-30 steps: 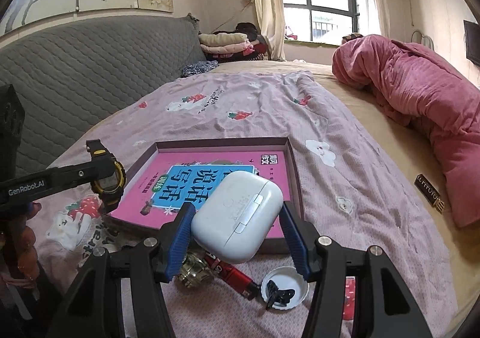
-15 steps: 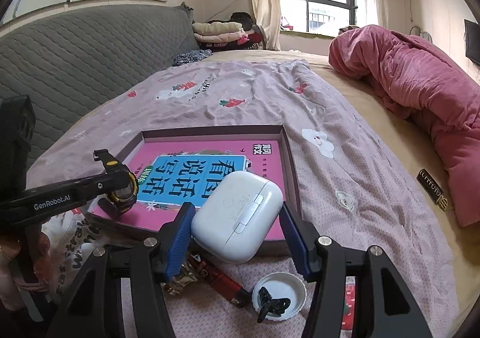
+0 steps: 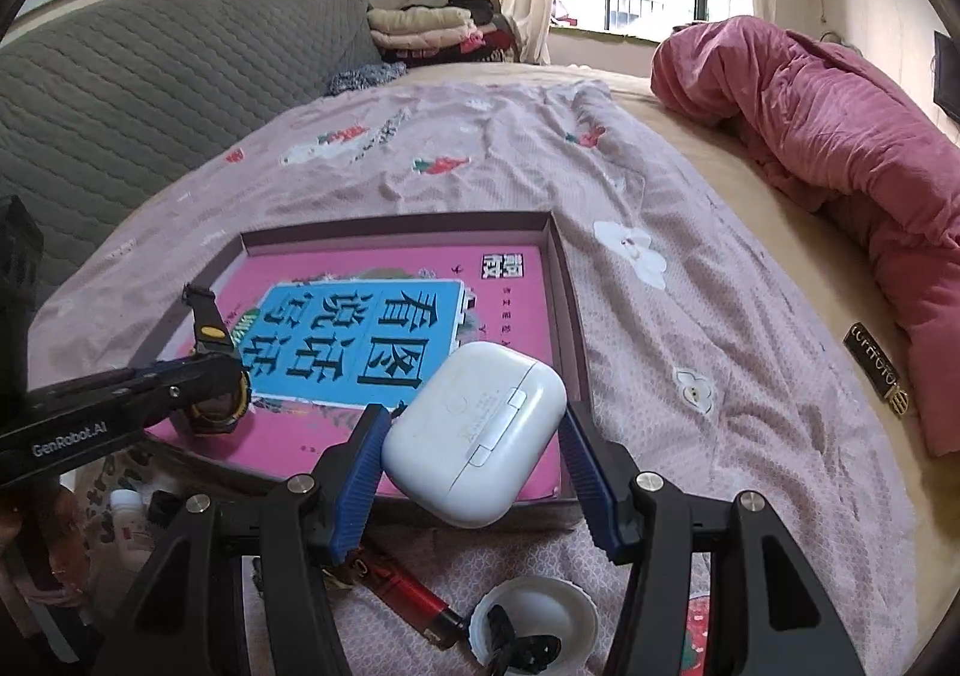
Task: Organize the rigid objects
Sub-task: 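Lower the watch onto the book and open the left gripper while the right sets down the earbuds case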
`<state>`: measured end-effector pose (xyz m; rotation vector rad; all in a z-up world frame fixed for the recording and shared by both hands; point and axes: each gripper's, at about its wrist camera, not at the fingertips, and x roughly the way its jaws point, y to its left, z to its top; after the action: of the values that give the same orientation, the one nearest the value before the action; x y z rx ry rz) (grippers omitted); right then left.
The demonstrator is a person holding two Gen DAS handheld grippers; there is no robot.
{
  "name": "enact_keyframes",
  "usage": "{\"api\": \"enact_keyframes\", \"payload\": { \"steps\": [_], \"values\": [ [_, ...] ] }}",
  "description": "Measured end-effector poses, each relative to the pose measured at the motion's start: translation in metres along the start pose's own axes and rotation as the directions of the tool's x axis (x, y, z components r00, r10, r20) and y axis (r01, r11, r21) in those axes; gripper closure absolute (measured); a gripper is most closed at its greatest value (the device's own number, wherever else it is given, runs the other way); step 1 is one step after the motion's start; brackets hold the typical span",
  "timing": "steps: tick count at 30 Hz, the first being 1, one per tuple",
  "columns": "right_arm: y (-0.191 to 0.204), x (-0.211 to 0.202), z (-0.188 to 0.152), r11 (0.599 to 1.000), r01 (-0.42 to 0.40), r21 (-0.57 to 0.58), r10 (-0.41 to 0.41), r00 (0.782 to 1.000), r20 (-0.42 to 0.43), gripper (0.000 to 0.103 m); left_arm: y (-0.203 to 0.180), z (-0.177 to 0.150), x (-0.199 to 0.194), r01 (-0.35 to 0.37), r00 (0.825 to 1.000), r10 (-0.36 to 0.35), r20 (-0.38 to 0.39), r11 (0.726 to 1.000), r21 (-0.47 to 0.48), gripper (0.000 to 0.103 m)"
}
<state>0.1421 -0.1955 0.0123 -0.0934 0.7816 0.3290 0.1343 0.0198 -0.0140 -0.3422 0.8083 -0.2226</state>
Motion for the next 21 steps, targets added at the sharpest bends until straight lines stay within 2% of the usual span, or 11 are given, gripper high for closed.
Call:
{"api": "enact_keyframes", "payload": {
  "steps": [21],
  "values": [
    [0.006, 0.021, 0.002, 1.000, 0.008, -0.030, -0.010, 0.999, -0.052, 0.045, -0.002, -0.001, 0.020, -0.027, 0.999, 0.027, -0.028, 1.000, 0.013, 0.083]
  ]
}}
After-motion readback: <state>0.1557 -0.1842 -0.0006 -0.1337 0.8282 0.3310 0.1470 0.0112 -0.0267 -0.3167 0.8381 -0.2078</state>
